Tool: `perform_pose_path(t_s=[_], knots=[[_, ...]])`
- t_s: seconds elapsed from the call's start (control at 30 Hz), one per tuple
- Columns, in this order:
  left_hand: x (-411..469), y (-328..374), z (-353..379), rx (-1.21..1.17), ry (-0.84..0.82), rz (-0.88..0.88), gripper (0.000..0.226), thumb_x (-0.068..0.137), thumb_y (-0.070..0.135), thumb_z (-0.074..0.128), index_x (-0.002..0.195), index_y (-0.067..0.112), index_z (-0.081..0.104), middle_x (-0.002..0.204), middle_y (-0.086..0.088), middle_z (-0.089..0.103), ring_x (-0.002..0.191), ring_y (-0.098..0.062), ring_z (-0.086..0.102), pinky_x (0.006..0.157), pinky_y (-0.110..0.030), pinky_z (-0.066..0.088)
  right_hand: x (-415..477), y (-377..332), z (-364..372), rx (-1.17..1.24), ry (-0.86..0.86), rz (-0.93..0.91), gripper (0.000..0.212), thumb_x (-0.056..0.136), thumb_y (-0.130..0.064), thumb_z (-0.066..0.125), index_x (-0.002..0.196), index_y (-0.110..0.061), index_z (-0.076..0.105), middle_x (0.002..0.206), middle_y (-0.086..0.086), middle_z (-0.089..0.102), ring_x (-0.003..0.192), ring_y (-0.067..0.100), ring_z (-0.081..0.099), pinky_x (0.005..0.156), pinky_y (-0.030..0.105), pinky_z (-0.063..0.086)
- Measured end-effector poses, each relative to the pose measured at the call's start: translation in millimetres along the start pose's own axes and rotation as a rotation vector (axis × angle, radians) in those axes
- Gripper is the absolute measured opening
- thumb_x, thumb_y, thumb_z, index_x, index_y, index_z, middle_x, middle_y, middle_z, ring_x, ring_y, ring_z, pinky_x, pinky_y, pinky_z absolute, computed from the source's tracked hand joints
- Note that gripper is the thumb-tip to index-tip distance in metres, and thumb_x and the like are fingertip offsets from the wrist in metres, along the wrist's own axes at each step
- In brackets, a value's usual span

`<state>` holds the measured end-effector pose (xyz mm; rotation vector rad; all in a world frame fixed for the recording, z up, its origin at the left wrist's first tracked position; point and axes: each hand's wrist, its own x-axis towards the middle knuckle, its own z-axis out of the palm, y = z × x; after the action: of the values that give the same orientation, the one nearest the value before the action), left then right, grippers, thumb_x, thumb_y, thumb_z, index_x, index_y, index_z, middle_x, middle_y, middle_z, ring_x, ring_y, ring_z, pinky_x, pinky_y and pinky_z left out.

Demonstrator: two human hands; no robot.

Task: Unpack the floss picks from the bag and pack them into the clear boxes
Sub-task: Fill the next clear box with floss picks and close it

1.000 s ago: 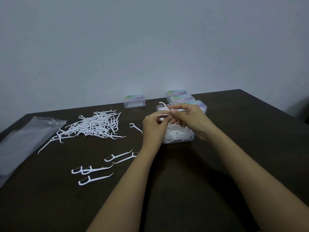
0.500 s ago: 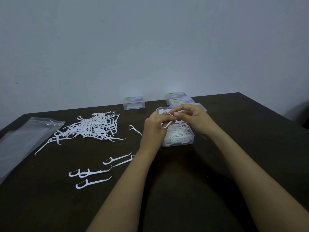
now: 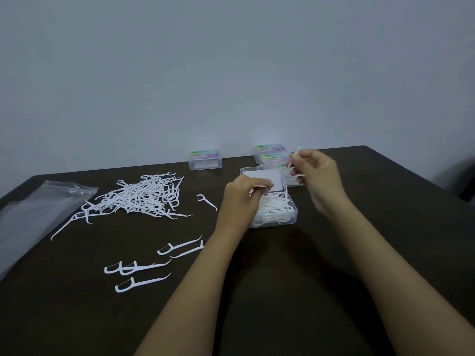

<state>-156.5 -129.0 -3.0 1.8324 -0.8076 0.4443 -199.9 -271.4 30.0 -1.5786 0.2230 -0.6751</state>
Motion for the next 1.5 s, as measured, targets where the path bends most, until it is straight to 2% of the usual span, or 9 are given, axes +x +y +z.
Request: perform_pose_path(t_s=[0.1,0.3,0.47,0.57,0.7,1.0,1.17,1.3,1.5], knots=[[6,2,-1,-0.199,0.115,-0.200,0.010,0.081,0.000,0.066,0.082,0.006,0.073,0.080,0.002,0.069,0.067,0.006,0.058,0.066,-0.007,0.045,4,-4,-12,-0.204,-0.114,-0.041,0.013,0.086,-0.008,0.062,0.075,-0.016,0.063,0.069,0.000,0.061,0.053,0.001,0.051,0.054,0.013,0.041],[6,-1,-7,-0.456,0.265,-0.359,0.020,0.080,-0.005,0.064,0.080,0.015,0.067,0.075,0.005,0.067,0.063,0.006,0.061,0.064,-0.011,0.048,-1,-5,-6,-0.633,-0.548,-0.044,0.018,0.081,-0.007,0.067,0.098,-0.003,0.071,0.087,-0.002,0.067,0.077,0.001,0.058,0.071,0.006,0.046],[8,-2,-10,-0.593,0.370,-0.445,0.032,0.081,-0.005,0.064,0.105,0.016,0.064,0.059,0.015,0.066,0.057,0.008,0.059,0.063,-0.006,0.046,-4,-1,0,-0.749,-0.653,-0.010,0.020,0.079,-0.006,0.069,0.099,-0.005,0.072,0.089,0.001,0.068,0.077,0.005,0.058,0.065,0.006,0.047],[7,-4,-10,-0.626,0.357,-0.462,0.046,0.081,-0.009,0.062,0.123,0.008,0.057,0.061,0.014,0.067,0.058,0.008,0.058,0.067,-0.006,0.047,-4,-1,0,-0.732,-0.585,-0.063,0.017,0.078,-0.011,0.071,0.095,-0.009,0.073,0.089,0.004,0.070,0.077,0.008,0.057,0.065,0.010,0.045],[6,0,-9,-0.676,0.306,-0.460,0.043,0.080,-0.013,0.059,0.119,0.007,0.058,0.103,-0.012,0.068,0.069,0.006,0.064,0.074,-0.011,0.052,3,3,-7,-0.756,-0.236,-0.132,0.014,0.084,-0.016,0.066,0.095,-0.009,0.072,0.087,0.005,0.067,0.069,0.005,0.052,0.061,0.013,0.042],[5,4,-6,-0.653,0.223,-0.416,0.021,0.076,-0.012,0.066,0.083,0.008,0.065,0.084,0.000,0.067,0.068,0.004,0.064,0.068,-0.012,0.052,9,13,-16,-0.711,-0.193,0.185,0.027,0.079,-0.012,0.071,0.104,-0.004,0.068,0.093,0.006,0.059,0.090,0.019,0.055,0.089,0.035,0.046],[2,4,-3,-0.670,0.177,-0.435,0.017,0.075,-0.012,0.066,0.086,0.001,0.064,0.083,-0.002,0.067,0.068,0.001,0.065,0.065,-0.012,0.051,8,10,-19,-0.480,-0.134,0.184,0.017,0.076,0.004,0.069,0.093,0.004,0.067,0.070,0.008,0.060,0.064,0.015,0.056,0.069,0.025,0.051],[2,4,-2,-0.669,0.176,-0.472,0.017,0.076,-0.009,0.066,0.082,0.007,0.066,0.084,-0.002,0.069,0.071,0.001,0.067,0.064,-0.011,0.050,5,0,-20,-0.368,-0.127,0.152,0.010,0.078,0.005,0.067,0.084,-0.002,0.066,0.064,0.006,0.058,0.040,0.001,0.048,0.039,0.006,0.034],[-1,0,0,-0.660,0.157,-0.535,0.017,0.077,-0.008,0.066,0.076,0.008,0.064,0.085,-0.001,0.069,0.069,0.004,0.065,0.064,-0.008,0.049,7,-2,-21,-0.292,-0.017,0.050,0.012,0.081,-0.003,0.066,0.093,-0.007,0.069,0.070,0.001,0.060,0.052,0.006,0.049,0.048,0.011,0.040]])
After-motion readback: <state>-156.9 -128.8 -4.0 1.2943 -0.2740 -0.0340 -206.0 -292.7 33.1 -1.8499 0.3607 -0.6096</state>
